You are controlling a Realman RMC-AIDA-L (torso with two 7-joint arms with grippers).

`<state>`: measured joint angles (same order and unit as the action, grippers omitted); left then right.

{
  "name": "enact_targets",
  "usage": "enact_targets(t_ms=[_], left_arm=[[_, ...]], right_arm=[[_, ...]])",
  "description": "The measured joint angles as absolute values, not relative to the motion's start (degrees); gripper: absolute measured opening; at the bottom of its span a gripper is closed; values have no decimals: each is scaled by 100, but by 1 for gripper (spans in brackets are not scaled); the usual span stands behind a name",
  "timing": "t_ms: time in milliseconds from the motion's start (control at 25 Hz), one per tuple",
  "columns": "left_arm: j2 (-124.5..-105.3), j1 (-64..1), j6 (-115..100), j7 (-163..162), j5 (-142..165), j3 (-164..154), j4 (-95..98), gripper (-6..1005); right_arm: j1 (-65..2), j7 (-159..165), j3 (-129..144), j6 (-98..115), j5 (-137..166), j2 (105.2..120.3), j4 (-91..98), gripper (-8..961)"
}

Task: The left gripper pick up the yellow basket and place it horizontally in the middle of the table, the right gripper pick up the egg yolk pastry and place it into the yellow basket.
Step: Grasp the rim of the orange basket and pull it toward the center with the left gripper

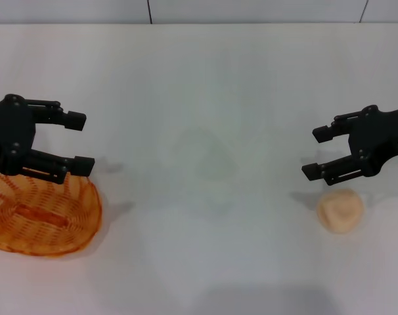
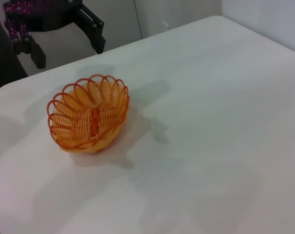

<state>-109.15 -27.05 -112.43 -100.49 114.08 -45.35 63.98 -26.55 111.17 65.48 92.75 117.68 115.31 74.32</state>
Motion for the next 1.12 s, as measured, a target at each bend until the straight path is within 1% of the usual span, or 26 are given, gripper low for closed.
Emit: enact_targets(t_ms=[640, 920, 1120], left_arm=[[-10919, -2698, -11121, -10024, 11421, -4525, 6382, 879], [-10799, -2736, -11112, -10075, 11483, -4526, 6394, 876], [-10774, -2802, -11115, -10078, 11512, -4527, 6404, 874]], right_arm=[[-2671, 11110, 6547, 9158, 11776, 11531, 7341, 795], [-2671, 11108, 6547, 9111, 11763, 11531, 7338, 795], [-2678, 11107, 6548, 9042, 11752, 11531, 7291, 795]])
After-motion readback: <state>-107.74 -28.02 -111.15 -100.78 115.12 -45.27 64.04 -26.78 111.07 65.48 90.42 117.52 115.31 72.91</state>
